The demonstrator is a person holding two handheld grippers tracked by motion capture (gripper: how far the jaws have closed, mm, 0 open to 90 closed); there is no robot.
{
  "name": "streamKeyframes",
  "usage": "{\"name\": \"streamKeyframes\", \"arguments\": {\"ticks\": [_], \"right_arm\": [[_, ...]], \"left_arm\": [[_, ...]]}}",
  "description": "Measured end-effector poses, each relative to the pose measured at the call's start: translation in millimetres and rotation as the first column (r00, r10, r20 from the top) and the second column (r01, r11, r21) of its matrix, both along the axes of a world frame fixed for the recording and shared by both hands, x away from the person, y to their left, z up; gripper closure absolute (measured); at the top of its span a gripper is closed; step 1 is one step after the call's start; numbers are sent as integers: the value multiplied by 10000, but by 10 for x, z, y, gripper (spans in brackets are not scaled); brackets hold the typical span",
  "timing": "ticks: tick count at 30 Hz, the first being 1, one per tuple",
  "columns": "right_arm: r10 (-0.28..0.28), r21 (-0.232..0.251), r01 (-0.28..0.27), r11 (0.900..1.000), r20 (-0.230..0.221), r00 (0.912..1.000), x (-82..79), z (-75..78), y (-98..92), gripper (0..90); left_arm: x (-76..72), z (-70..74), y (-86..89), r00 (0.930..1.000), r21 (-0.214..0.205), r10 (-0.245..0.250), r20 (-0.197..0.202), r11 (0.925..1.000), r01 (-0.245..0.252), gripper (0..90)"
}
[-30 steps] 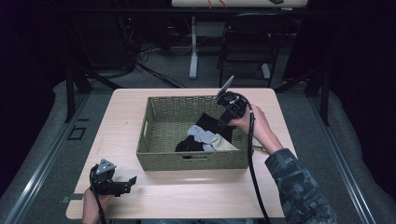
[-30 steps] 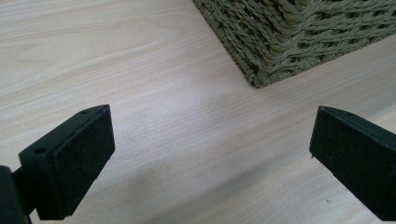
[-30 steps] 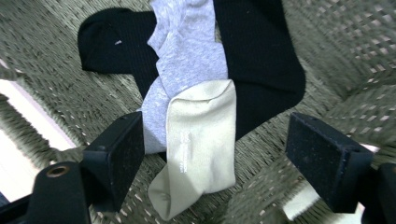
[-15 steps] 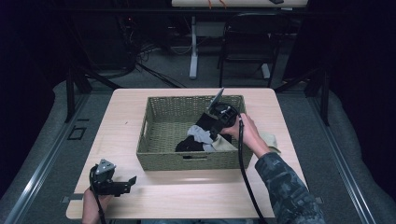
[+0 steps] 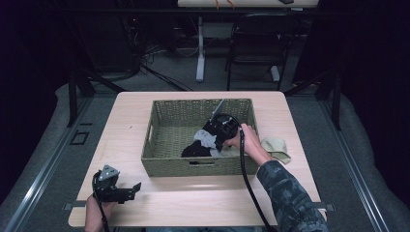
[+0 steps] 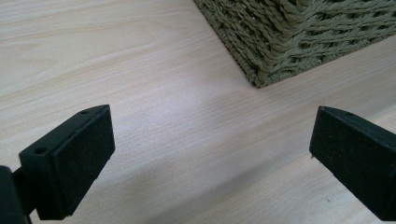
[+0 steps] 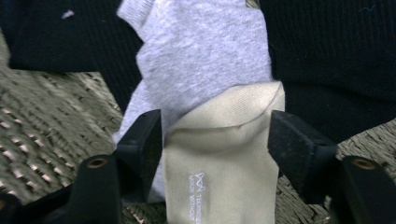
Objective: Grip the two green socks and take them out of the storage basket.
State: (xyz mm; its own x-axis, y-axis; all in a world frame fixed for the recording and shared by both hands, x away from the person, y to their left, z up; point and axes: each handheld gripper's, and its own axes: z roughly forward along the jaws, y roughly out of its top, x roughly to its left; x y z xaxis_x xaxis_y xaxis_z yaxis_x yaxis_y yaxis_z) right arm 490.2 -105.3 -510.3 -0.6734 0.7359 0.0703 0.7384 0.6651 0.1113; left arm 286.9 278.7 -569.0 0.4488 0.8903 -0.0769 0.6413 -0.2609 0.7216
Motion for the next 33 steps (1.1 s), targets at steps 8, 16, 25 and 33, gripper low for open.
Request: {"name": "streamKeyframes", "arguments": {"ticks": [8,16,25,33], "right_arm": [[-122,-87,122,9999,-88,9999,16,-53,-7,623],[-106,-339,104,9994,-55,9999,21,-25,-44,843],[-418,-70,422,9991,463,9981,12,148,-213,850],[-392,297,368,9989,872,9954,-64,468,-336,849]], "left_arm": [[-1,2,0,10000,35,-7,-7,10000,7,1],[-1,3,1,10000,24,-35,-15,10000,35,2],[1,2,0,10000,37,-41,-26,10000,41,1],[4,1,-12,10000,15,-6,-13,10000,6,1]]}}
